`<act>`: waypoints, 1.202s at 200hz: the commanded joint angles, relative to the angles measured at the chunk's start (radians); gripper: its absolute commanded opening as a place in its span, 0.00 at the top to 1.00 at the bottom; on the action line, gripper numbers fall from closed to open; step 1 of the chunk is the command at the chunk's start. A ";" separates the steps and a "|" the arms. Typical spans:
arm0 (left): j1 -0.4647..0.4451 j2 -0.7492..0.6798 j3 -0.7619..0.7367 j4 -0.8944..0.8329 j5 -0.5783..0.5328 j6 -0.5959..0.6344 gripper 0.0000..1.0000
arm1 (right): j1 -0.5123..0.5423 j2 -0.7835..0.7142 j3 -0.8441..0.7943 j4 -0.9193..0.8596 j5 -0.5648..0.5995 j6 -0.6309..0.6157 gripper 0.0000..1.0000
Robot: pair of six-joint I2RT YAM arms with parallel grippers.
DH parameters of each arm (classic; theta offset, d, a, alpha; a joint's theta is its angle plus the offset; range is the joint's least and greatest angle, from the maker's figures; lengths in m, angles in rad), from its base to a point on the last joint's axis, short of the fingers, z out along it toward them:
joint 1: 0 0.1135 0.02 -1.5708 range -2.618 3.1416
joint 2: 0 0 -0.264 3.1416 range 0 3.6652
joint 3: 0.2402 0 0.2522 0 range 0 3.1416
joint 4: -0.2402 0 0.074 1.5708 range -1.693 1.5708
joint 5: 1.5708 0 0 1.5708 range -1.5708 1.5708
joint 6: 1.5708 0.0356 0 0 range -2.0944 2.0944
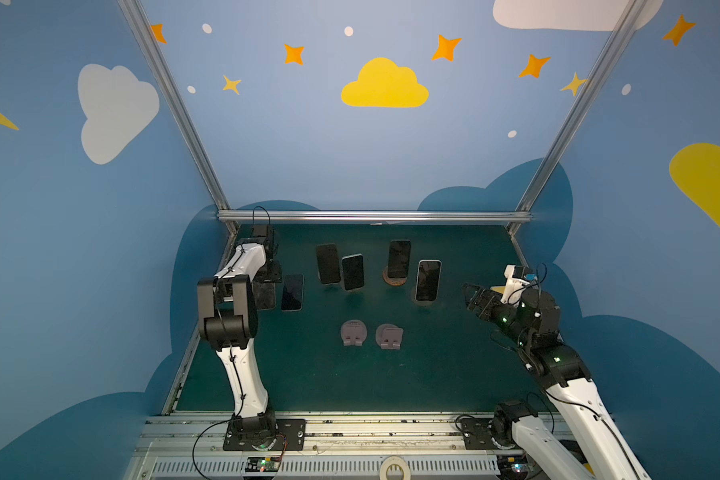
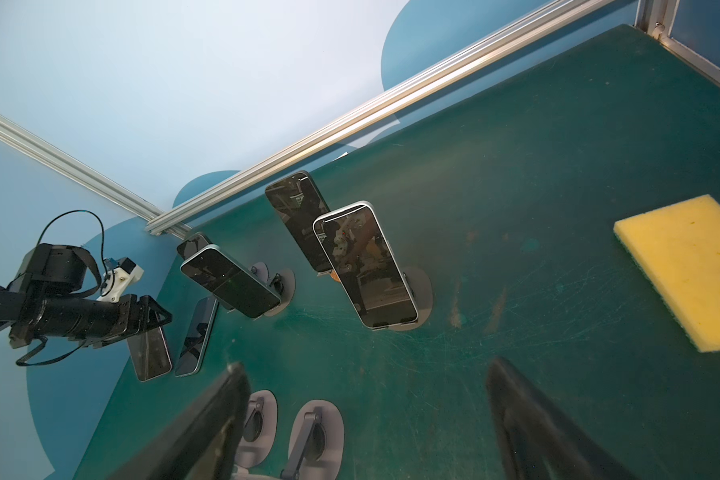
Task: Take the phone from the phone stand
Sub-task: 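Lower the purple-framed phone flat beside the black phone and open the left gripper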
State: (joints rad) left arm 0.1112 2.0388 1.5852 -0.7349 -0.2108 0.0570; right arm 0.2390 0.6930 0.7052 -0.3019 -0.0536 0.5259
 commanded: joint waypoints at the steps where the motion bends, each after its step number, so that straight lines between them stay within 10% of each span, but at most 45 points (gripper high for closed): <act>1: 0.010 0.050 0.004 -0.015 -0.006 0.021 0.29 | 0.002 0.003 -0.013 0.033 -0.015 0.012 0.11; 240: 0.005 0.088 0.086 -0.013 0.100 0.041 0.21 | 0.003 -0.006 -0.023 0.032 -0.009 0.013 0.11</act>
State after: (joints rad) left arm 0.1177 2.1563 1.6398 -0.7410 -0.1291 0.0986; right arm 0.2390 0.6979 0.6952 -0.2806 -0.0635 0.5426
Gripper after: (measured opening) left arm 0.787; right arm 0.895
